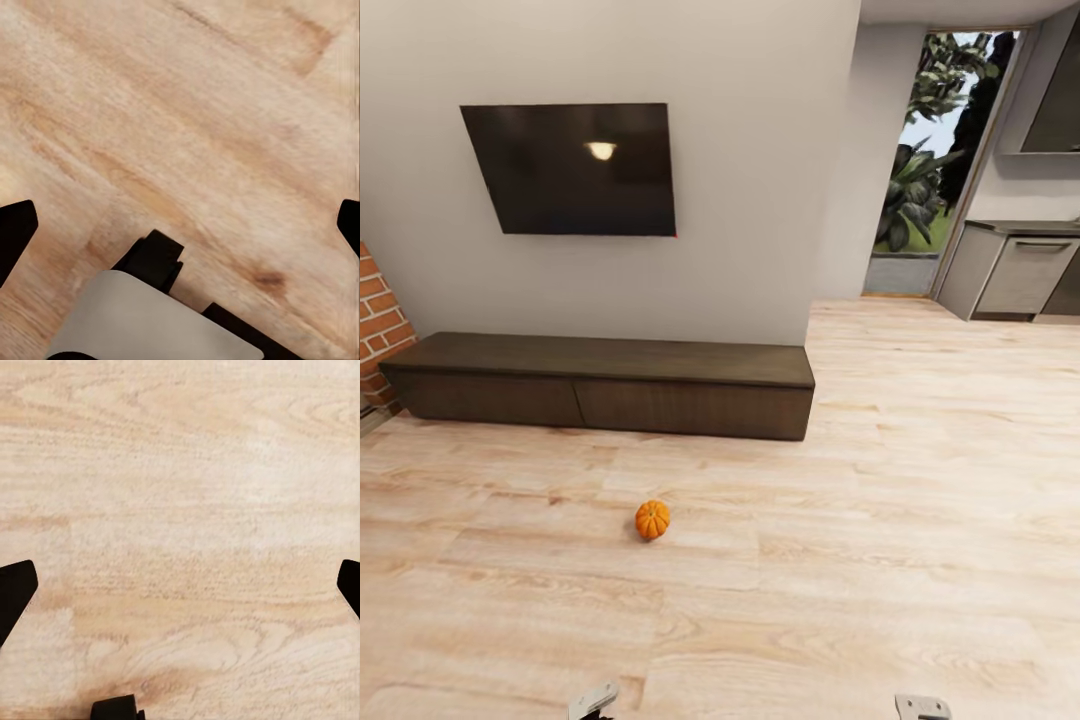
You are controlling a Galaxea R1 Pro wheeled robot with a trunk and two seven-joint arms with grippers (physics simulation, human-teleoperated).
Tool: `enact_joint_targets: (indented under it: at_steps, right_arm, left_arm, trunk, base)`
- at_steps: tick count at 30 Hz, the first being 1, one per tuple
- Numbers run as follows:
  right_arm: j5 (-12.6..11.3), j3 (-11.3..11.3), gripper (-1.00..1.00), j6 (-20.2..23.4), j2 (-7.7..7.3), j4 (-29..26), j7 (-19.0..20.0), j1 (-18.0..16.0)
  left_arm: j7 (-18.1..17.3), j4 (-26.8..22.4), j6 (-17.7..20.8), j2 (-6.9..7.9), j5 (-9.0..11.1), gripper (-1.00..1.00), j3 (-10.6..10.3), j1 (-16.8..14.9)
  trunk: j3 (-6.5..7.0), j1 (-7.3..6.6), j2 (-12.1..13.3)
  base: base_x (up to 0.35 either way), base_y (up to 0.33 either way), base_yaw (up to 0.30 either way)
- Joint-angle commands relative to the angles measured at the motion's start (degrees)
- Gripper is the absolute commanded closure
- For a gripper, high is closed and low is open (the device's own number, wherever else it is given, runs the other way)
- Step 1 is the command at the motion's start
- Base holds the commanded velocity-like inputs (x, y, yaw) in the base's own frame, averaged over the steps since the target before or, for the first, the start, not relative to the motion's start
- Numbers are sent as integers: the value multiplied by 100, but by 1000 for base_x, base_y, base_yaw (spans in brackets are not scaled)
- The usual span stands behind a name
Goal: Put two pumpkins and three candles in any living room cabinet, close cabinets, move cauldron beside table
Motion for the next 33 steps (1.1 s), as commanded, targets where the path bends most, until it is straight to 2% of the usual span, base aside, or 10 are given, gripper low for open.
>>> enact_joint_targets:
  at_steps: [1, 12, 24, 33]
  right_arm:
    - [0, 0, -100, -1, 0, -2, 0, 0]
    - [-24, -1, -100, -12, 0, -17, 2, 0]
    - [-35, -1, -100, -13, 0, -17, 9, 0]
    - [-27, -1, -100, -13, 0, -17, 9, 0]
  left_arm:
    - [0, 0, 0, 0, 0, -100, 0, 0]
    - [0, 0, 0, 1, 0, -100, -5, 0]
    - [-4, -4, -4, -1, 0, -100, -4, 0]
    - [-1, -9, -4, 0, 0, -100, 0, 0]
  trunk:
    - [0, 0, 0]
    - [2, 0, 0]
    - [54, 0, 0]
    - [58, 0, 0]
  base:
    - [235, -58, 0]
    - [48, -12, -9]
    - [11, 0, -179]
    - [277, 0, -21]
